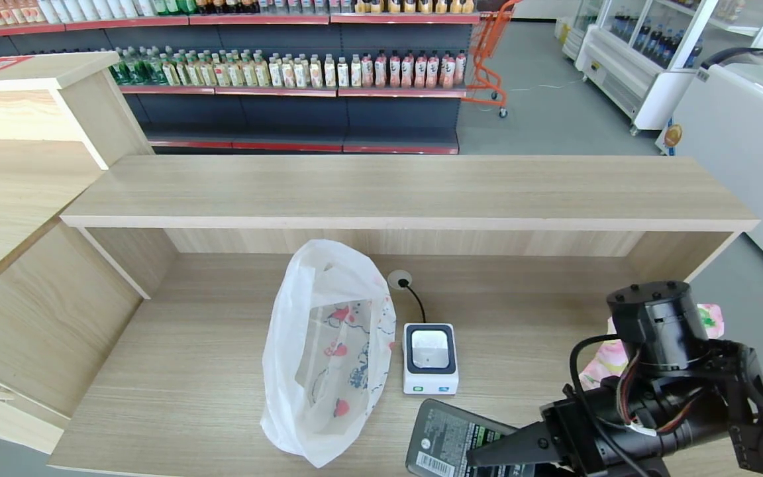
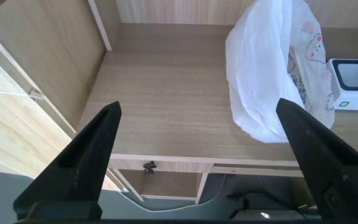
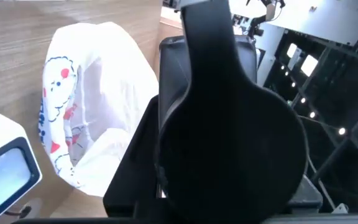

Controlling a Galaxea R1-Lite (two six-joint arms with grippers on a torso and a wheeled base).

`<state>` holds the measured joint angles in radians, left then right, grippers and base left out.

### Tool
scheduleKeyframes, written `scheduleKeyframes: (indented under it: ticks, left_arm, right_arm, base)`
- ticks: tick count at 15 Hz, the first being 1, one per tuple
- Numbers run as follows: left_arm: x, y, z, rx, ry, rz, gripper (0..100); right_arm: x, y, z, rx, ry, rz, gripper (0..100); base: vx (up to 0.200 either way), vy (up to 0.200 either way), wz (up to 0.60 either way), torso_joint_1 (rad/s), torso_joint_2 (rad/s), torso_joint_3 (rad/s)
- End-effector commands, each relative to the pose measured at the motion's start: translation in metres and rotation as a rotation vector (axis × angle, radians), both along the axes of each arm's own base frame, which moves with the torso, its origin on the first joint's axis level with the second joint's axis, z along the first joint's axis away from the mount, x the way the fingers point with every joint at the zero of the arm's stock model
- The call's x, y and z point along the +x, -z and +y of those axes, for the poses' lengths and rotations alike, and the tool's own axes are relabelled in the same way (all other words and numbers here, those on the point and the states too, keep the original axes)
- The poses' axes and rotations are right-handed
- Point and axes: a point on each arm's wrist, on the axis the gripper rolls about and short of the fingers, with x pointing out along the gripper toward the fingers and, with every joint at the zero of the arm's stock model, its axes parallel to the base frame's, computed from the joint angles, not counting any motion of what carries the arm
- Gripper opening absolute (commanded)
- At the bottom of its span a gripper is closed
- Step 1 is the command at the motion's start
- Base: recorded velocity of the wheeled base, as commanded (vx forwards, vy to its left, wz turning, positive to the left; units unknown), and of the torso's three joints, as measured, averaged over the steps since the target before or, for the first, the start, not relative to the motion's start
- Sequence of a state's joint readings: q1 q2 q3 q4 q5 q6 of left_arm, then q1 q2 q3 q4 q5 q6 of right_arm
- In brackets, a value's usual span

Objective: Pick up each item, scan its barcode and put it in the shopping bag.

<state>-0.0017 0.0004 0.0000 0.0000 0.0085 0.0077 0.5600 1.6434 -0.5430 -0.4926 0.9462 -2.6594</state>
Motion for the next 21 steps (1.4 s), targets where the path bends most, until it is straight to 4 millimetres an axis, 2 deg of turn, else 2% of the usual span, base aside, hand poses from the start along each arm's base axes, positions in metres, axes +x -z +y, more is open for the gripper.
scheduleKeyframes:
  ticks: [1, 5, 12, 14, 15, 16, 17, 18, 19, 20, 21]
  left_arm:
    - [0.0, 0.0, 0.0, 0.0, -0.001, 0.001, 100]
    - [0.0, 0.0, 0.0, 0.002, -0.001, 0.001, 100]
    - [0.0, 0.0, 0.0, 0.0, -0.001, 0.001, 100]
    - [0.0, 0.0, 0.0, 0.0, -0.001, 0.001, 100]
    - [0.0, 0.0, 0.0, 0.0, -0.001, 0.001, 100]
    - [0.0, 0.0, 0.0, 0.0, -0.001, 0.001, 100]
    - [0.0, 0.0, 0.0, 0.002, -0.001, 0.0, 100]
    - [0.0, 0.0, 0.0, 0.0, -0.001, 0.001, 100]
    - [0.0, 0.0, 0.0, 0.0, -0.001, 0.001, 100]
    - [0.0, 0.0, 0.0, 0.0, -0.001, 0.001, 100]
    - [0.0, 0.0, 0.0, 0.0, -0.001, 0.001, 100]
  right_arm:
    - [0.003, 0.005, 0.008, -0.009, -0.025, 0.009, 0]
    - [0.009, 0.005, 0.012, -0.005, -0.024, 0.001, 0]
    - [0.006, 0.008, 0.01, -0.011, -0.021, 0.014, 0]
    - [0.006, -0.007, 0.005, 0.016, 0.035, 0.076, 0]
    - [0.007, -0.02, -0.002, 0.046, 0.114, 0.197, 0]
    - [0.011, -0.036, -0.018, 0.092, 0.248, 0.349, 0]
    - [0.013, -0.042, -0.027, 0.118, 0.327, 0.427, 0]
    - [0.016, -0.063, -0.067, 0.245, 0.62, 0.541, 0]
    - [0.014, -0.068, -0.1, 0.341, 0.839, 0.59, 0]
    - [0.005, -0.05, -0.113, 0.367, 0.933, 0.837, 0]
    - [0.002, -0.045, -0.115, 0.382, 0.956, 0.965, 0]
  base:
    - [0.0, 0.0, 0.0, 0.0, 0.0, 0.0]
    - [0.0, 0.0, 0.0, 0.0, 0.0, 0.0]
    - [0.0, 0.0, 0.0, 0.0, 0.0, 0.0]
    - [0.0, 0.0, 0.0, 0.0, 0.0, 0.0]
    - [0.0, 0.0, 0.0, 0.0, 0.0, 0.0]
    - [0.0, 0.0, 0.0, 0.0, 0.0, 0.0]
    - [0.0, 0.0, 0.0, 0.0, 0.0, 0.0]
    - [0.0, 0.0, 0.0, 0.0, 0.0, 0.0]
    - [0.0, 0.0, 0.0, 0.0, 0.0, 0.0]
    - [0.0, 0.0, 0.0, 0.0, 0.0, 0.0]
    - [0.0, 0.0, 0.0, 0.0, 0.0, 0.0]
